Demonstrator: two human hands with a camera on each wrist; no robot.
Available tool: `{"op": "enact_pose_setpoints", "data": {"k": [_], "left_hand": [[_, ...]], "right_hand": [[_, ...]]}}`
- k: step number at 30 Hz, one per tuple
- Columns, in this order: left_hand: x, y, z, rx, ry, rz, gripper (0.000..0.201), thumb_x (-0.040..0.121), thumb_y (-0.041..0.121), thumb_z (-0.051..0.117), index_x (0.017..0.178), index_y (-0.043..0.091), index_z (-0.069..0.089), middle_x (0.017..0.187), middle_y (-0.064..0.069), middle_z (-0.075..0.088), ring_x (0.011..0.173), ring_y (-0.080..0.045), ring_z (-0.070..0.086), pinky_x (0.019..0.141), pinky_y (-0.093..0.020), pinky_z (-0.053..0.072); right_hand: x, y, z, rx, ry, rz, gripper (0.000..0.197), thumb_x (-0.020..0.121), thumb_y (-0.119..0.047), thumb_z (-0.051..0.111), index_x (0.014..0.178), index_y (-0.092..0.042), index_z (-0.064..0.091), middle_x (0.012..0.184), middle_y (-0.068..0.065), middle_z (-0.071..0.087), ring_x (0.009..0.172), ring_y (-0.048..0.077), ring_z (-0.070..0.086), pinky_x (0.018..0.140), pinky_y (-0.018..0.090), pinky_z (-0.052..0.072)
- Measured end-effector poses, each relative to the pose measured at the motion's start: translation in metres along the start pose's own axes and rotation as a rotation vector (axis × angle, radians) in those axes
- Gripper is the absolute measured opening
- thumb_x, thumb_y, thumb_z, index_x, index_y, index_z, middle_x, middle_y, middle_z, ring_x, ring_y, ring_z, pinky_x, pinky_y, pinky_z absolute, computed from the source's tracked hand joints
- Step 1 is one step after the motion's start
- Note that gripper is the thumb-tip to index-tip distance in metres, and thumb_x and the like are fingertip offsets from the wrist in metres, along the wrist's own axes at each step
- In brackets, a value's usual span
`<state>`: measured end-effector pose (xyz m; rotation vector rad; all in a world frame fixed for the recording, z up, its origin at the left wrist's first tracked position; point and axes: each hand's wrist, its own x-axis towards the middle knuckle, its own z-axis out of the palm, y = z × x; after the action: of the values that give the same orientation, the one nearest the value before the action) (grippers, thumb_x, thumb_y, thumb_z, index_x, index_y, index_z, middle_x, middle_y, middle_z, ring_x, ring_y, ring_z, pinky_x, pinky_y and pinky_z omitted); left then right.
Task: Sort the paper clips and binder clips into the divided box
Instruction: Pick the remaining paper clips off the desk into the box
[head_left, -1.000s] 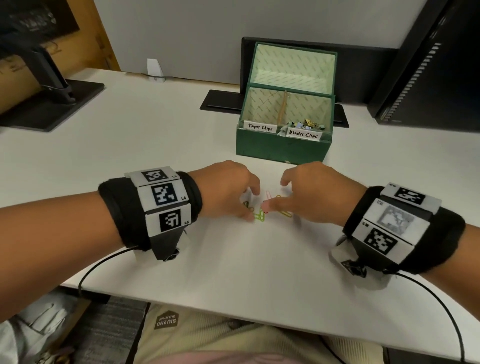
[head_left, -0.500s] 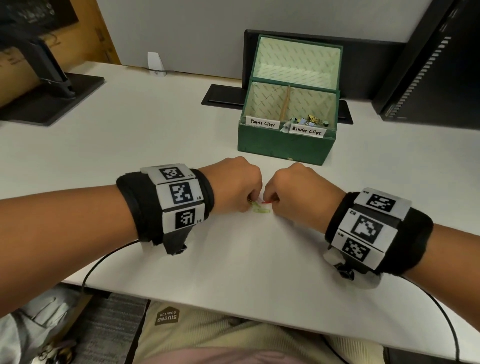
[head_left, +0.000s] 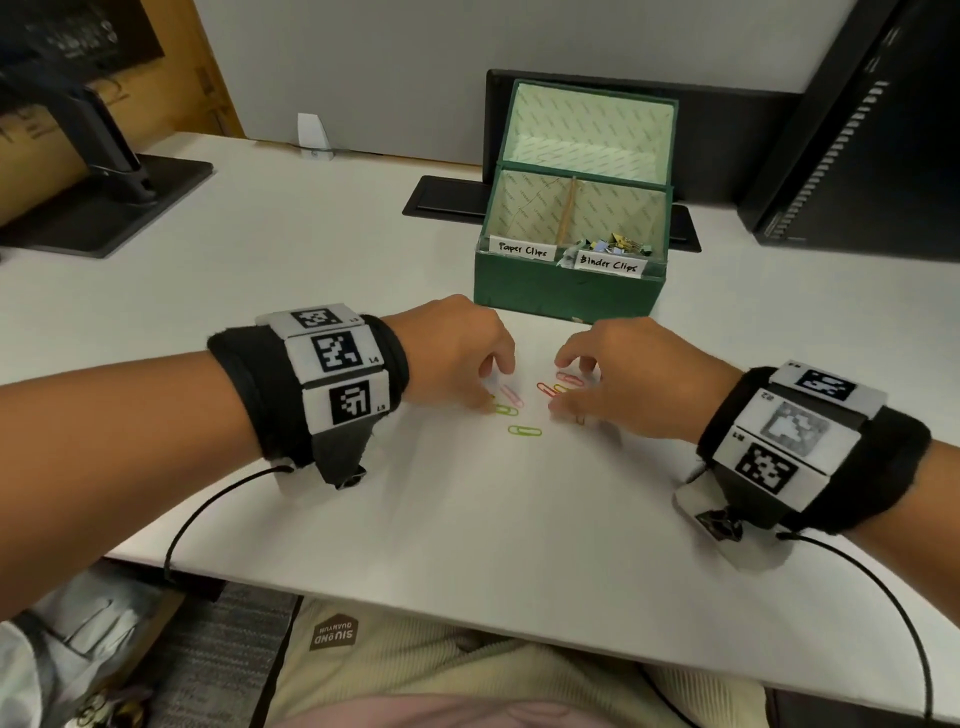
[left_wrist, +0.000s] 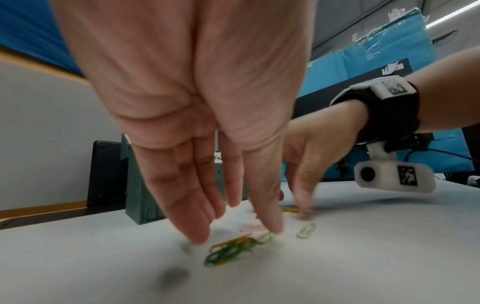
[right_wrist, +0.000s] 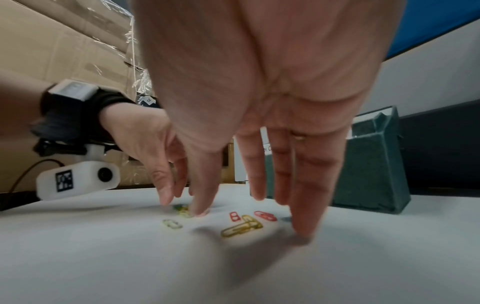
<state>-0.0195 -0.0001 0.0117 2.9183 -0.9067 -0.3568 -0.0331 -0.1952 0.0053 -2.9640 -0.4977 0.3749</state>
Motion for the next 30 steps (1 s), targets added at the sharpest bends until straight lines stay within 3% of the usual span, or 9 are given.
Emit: {"op": "enact_pose_setpoints", "data": {"k": [3,5,7,12,15,19,24,28,30], "left_hand": [[0.002,-0.004,-0.002,0.014,-0.117,-0.018,0.061,0.079,0.035,0.075,0.135,0.028,0.051,0.107,0.006,0.057,0.086,-0.010,0.046,0.073,-0.019,0.034],[0.005,-0.006,-0.001,0.025,-0.142,-0.018,0.058,0.081,0.031,0.074,0.134,0.028,0.053,0.105,0.007,0.057,0.086,-0.009,0.047,0.073,-0.018,0.034],[0.009,-0.008,-0.001,0.017,-0.109,-0.005,0.045,0.082,0.026,0.073,0.126,0.025,0.061,0.103,0.007,0.064,0.085,-0.008,0.052,0.072,-0.017,0.037],[0.012,-0.008,0.001,-0.012,-0.042,0.009,0.019,0.085,0.020,0.067,0.103,0.022,0.075,0.092,0.010,0.071,0.082,-0.007,0.059,0.073,-0.018,0.045],[0.012,-0.004,0.002,0.019,-0.036,0.008,0.019,0.085,0.018,0.063,0.100,0.023,0.074,0.086,0.012,0.068,0.079,-0.007,0.055,0.069,-0.018,0.040],[0.014,0.000,0.001,0.062,-0.058,-0.001,0.019,0.082,0.017,0.064,0.098,0.022,0.071,0.067,0.020,0.048,0.076,-0.009,0.049,0.065,-0.020,0.037],[0.016,0.000,-0.002,0.078,-0.075,0.000,0.013,0.081,0.019,0.066,0.093,0.020,0.071,0.067,0.019,0.047,0.076,-0.011,0.051,0.064,-0.021,0.038],[0.014,-0.006,-0.002,0.054,-0.056,-0.015,0.015,0.081,0.019,0.066,0.094,0.018,0.072,0.068,0.019,0.050,0.077,-0.010,0.054,0.066,-0.021,0.043],[0.012,-0.011,-0.001,0.025,-0.042,-0.024,0.019,0.082,0.017,0.065,0.099,0.019,0.073,0.070,0.018,0.053,0.077,-0.009,0.055,0.067,-0.020,0.042]], "right_hand": [[-0.004,0.000,0.002,-0.098,-0.142,-0.029,0.066,0.078,-0.054,0.071,0.134,-0.029,0.050,0.115,0.000,0.052,0.104,0.019,0.049,0.086,0.030,0.044],[-0.003,0.000,0.001,-0.099,-0.151,-0.066,0.062,0.082,-0.044,0.072,0.138,-0.027,0.051,0.124,0.000,0.055,0.111,0.019,0.050,0.083,0.024,0.038],[-0.001,-0.003,-0.001,-0.086,-0.099,-0.092,0.052,0.083,-0.035,0.073,0.132,-0.024,0.059,0.125,-0.002,0.061,0.112,0.019,0.054,0.085,0.024,0.041],[0.008,-0.006,0.002,-0.092,-0.015,-0.105,0.024,0.082,-0.021,0.075,0.105,-0.017,0.076,0.101,0.003,0.074,0.097,0.025,0.066,0.084,0.037,0.054],[0.013,-0.009,0.001,-0.130,-0.004,-0.099,0.021,0.083,-0.013,0.069,0.101,-0.021,0.076,0.094,0.001,0.074,0.088,0.024,0.068,0.078,0.032,0.056],[0.014,-0.014,0.001,-0.090,-0.007,-0.069,0.020,0.081,-0.011,0.065,0.096,-0.023,0.072,0.092,0.001,0.068,0.086,0.024,0.065,0.075,0.033,0.056],[0.016,-0.017,0.001,-0.041,-0.026,-0.033,0.007,0.078,-0.019,0.070,0.079,-0.023,0.064,0.083,-0.001,0.065,0.081,0.021,0.062,0.061,0.026,0.047],[0.010,-0.008,-0.009,0.098,0.022,-0.026,0.002,0.078,-0.018,0.071,0.077,-0.020,0.070,0.074,-0.005,0.066,0.073,0.014,0.062,0.066,0.028,0.054],[0.005,-0.004,-0.016,0.134,0.041,-0.030,0.007,0.079,-0.015,0.070,0.081,-0.021,0.072,0.074,-0.009,0.064,0.069,0.008,0.058,0.063,0.025,0.049]]}}
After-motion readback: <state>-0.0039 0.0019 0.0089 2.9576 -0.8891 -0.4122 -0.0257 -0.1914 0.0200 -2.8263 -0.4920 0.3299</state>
